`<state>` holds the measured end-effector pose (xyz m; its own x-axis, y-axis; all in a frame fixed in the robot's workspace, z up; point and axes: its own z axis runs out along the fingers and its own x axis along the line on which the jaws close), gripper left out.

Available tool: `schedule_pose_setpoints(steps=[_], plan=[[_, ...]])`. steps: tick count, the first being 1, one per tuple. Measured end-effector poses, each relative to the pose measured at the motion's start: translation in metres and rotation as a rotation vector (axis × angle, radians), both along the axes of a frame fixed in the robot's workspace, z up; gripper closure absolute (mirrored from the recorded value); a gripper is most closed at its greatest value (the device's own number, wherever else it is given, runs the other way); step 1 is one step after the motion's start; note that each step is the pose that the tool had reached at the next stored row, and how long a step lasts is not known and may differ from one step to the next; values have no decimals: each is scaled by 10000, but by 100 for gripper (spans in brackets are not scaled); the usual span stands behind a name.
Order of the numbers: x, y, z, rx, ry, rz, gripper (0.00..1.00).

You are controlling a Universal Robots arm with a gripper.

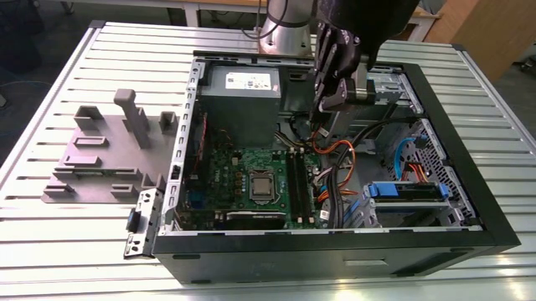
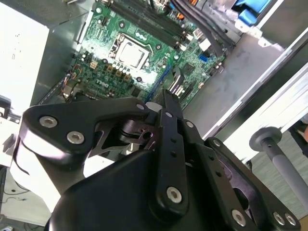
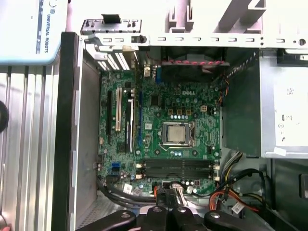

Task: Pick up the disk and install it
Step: 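Insert the second disk wire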

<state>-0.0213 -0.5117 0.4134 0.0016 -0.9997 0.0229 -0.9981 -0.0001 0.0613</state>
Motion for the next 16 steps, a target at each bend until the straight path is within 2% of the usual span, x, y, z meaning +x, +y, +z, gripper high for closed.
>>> schedule_pose_setpoints(steps=[16], plan=[[313, 0, 0, 0, 0, 0, 89]])
